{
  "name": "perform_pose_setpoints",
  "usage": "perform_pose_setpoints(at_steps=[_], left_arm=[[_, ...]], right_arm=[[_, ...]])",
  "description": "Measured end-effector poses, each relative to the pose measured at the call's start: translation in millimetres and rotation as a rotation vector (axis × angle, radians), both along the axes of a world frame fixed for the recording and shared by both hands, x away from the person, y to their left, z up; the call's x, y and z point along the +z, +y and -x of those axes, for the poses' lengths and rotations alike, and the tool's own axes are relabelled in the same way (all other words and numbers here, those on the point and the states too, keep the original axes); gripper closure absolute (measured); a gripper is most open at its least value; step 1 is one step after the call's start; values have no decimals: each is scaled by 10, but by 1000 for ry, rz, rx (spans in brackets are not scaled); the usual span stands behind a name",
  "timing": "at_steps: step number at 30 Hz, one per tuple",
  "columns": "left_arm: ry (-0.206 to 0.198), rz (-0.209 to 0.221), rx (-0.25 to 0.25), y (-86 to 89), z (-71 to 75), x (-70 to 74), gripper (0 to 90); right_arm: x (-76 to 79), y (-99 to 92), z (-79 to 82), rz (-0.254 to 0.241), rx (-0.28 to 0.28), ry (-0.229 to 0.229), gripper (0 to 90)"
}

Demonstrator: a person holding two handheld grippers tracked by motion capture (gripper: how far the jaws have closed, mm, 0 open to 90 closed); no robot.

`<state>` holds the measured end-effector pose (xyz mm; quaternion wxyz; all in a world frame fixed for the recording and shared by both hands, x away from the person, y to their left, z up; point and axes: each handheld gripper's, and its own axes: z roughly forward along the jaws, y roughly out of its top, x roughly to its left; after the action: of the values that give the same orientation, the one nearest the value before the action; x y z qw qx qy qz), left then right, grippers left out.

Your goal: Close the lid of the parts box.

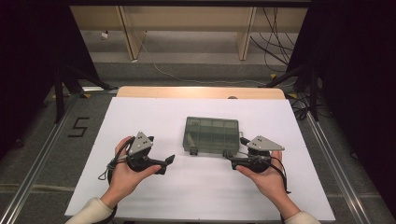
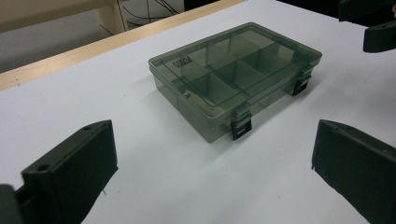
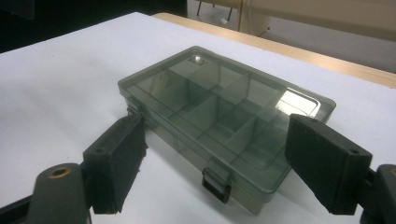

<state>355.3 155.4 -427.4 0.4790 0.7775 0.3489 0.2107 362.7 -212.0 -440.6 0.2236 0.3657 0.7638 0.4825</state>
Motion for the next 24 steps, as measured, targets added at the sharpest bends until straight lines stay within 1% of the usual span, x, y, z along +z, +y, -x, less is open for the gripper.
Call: perform_pose_setpoints(at_steps=[2,3,4,5,6,7,8,9,10,11,12,13,14,15,16,17,19,20,21,22,23,24], left_arm=[[-2,3,-3,24,29,1,0],[-2,3,-2,34,42,2,0],[-8,0,-7,48,47,3,0],[-5,6,1,57,66,3,0],[-10,2,-6,70,68,3,0],[-9,3,3,78,86,4,0],[-12,6,-2,88,93,3,0],[-11,6,5,99,108,5,0],[-17,8,-5,113,115,4,0],[-13,6,1,120,128,4,0],[-16,1,-6,130,133,1,0],[-16,1,-15,141,137,-4,0],[-10,2,-3,147,155,-9,0],[-16,-12,-11,167,155,-8,0],[-9,-2,-5,173,168,-14,0],[-11,-4,-3,186,176,-13,0],[-14,-1,2,209,194,-10,0],[-18,-2,-2,225,196,-8,0],[-15,1,6,234,208,-6,0],[-13,11,8,243,216,-10,0],[-21,3,4,260,219,-6,0],[-19,2,10,270,230,-7,0]], right_arm=[[6,-5,18,-4,-2,2,211],[3,-6,23,-6,-5,-9,210],[12,-14,34,-4,-3,-5,210],[16,-21,42,-4,0,-7,209],[19,-24,52,-11,-6,-12,209],[20,-29,55,-10,-3,-15,209],[20,-33,62,-14,-7,-22,209],[29,-45,75,-12,-6,-14,209],[19,-41,79,-25,-4,-21,208],[23,-56,92,-14,-11,-24,208],[39,-75,109,5,-7,-4,208],[38,-83,118,3,-4,-2,208],[21,-80,116,-11,-7,-15,208],[13,-88,119,-7,-10,-18,208],[11,-96,127,-4,-11,-10,207],[4,-102,130,-7,-6,-9,205],[16,-126,152,8,-13,7,205],[15,-133,159,6,-10,6,205],[-5,-123,151,-19,-12,-18,204],[6,-138,163,-7,-22,-18,204],[10,-144,173,-15,-19,-16,204],[7,-150,176,-13,-26,-26,204]])
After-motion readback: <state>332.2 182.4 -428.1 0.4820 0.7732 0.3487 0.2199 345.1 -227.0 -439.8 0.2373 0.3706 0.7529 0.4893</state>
